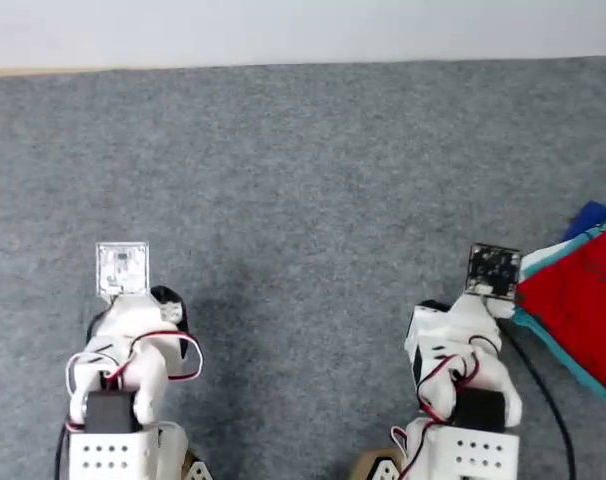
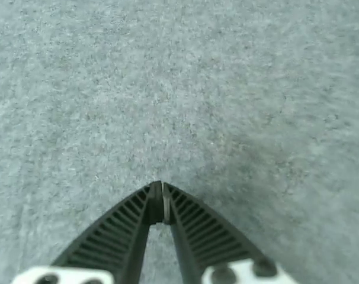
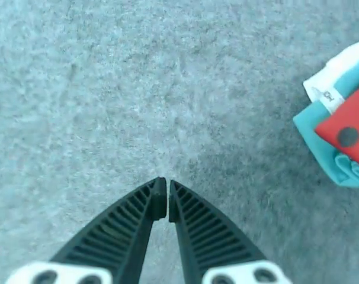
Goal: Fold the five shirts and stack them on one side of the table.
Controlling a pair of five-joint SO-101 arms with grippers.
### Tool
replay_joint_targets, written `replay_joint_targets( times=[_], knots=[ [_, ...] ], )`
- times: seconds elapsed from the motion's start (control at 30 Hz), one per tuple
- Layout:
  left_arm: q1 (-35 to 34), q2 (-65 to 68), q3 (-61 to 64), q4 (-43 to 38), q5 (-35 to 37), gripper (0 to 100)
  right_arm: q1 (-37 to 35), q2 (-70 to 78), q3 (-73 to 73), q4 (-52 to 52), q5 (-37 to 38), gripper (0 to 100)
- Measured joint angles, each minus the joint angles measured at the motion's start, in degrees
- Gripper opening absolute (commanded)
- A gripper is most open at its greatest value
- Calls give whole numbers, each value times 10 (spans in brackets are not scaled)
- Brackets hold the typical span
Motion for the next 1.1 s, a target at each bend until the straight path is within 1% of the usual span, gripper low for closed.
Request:
replay_joint_targets(
  times=[0.27,0.37,0.47,0.57,0.77,1.0,1.1],
  knots=[
    [0,-127,83,6,0,6,-2,-148,121,0,25,9],
    [0,-164,113,29,-4,6,-2,-157,125,6,27,9],
    [0,-166,120,34,-5,6,-2,-158,125,15,30,9],
    [0,-166,129,34,-5,6,-2,-158,125,46,30,9],
    [0,-166,132,37,-5,6,-1,-158,125,143,30,9],
    [0,-166,132,84,-5,6,-2,-158,125,155,30,9],
    [0,-166,132,119,-5,6,-2,-158,125,155,30,9]
  ],
)
